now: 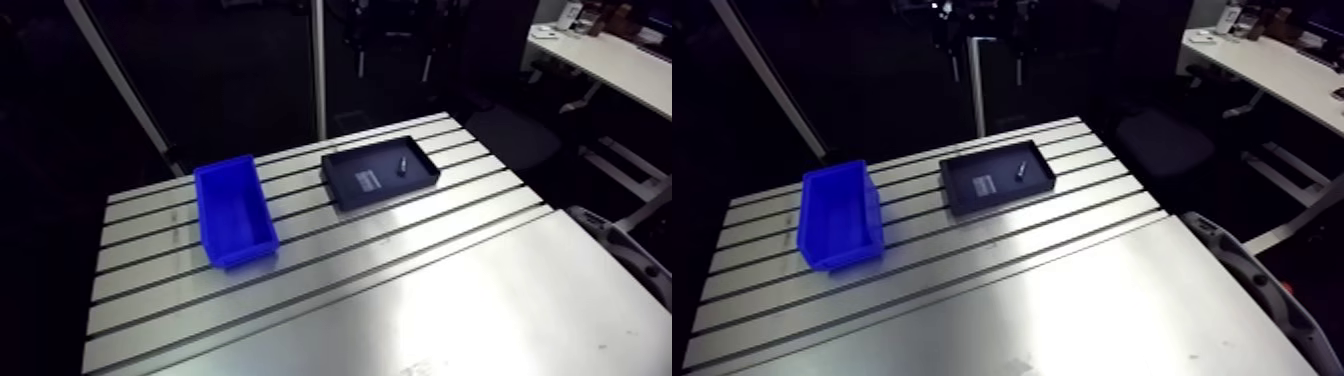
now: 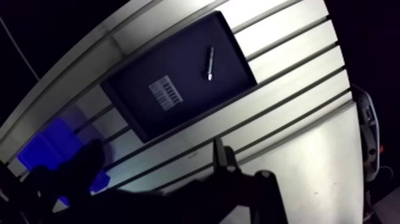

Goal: Pick up the M10 bolt from the tray and put it into the blue bin.

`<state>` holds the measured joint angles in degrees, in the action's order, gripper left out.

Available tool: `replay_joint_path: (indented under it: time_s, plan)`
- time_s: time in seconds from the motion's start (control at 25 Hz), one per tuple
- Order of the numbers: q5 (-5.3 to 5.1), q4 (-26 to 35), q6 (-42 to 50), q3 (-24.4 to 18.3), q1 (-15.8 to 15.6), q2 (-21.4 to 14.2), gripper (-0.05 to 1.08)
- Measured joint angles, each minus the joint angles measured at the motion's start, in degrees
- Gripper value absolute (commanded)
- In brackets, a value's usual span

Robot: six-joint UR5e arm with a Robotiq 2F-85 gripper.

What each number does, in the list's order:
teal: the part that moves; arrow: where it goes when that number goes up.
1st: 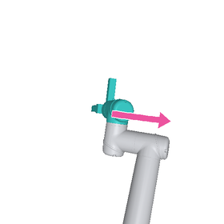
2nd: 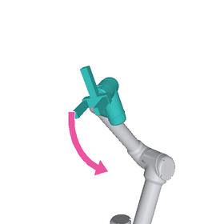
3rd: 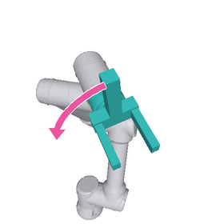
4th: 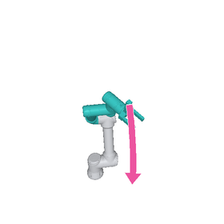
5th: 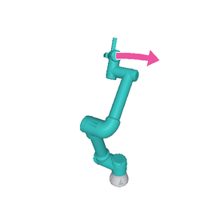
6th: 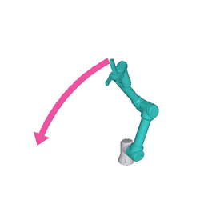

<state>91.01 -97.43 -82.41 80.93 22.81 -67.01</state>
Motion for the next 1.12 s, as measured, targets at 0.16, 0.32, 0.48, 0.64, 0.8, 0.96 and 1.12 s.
replay_joint_path:
  time_s: [0.16, 0.32, 0.48, 0.64, 0.8, 0.96, 1.12]
  plan:
    - [0.1, -1.58, -0.24, 1.28, 1.07, 0.61, 0.01]
    - [0.07, -2.37, -0.47, 2.82, 2.11, 0.81, 0.01]
    - [0.06, -4.06, -0.76, 4.35, 3.09, 0.91, 0.01]
    - [0.07, -5.86, -0.96, 5.74, 3.97, 0.98, 0.01]
    - [0.05, -7.76, -1.28, 6.85, 4.35, 1.36, 0.05]
    - [0.06, -9.69, -1.66, 7.76, 4.47, 2.29, 0.2]
    - [0.04, -10.61, -1.73, 8.23, 4.46, 3.29, 0.35]
